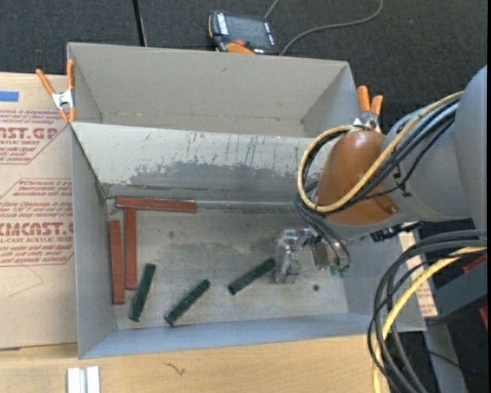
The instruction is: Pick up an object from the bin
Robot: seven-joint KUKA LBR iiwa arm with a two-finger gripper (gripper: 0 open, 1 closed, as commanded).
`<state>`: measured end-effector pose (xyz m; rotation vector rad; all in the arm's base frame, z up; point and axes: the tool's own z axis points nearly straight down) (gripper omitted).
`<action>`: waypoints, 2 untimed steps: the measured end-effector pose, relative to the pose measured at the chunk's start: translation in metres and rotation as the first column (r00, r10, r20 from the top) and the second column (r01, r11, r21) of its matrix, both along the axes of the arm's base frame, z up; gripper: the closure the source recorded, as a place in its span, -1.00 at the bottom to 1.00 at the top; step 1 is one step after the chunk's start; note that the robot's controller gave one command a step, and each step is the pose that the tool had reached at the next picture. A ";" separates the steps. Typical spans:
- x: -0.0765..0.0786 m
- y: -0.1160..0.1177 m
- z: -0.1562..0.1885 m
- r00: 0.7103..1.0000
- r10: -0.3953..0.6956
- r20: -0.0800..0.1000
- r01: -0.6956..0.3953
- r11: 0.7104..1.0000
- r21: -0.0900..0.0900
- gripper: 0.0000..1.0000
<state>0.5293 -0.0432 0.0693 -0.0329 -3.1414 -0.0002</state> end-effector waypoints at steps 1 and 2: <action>0.000 0.000 0.000 1.000 0.000 0.000 0.000 1.000 0.000 -1.00; -0.012 0.033 0.000 0.974 0.226 -0.001 -0.226 0.974 0.001 -1.00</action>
Offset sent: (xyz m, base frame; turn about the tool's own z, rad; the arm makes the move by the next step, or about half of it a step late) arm 0.0000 0.0000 0.0000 0.0000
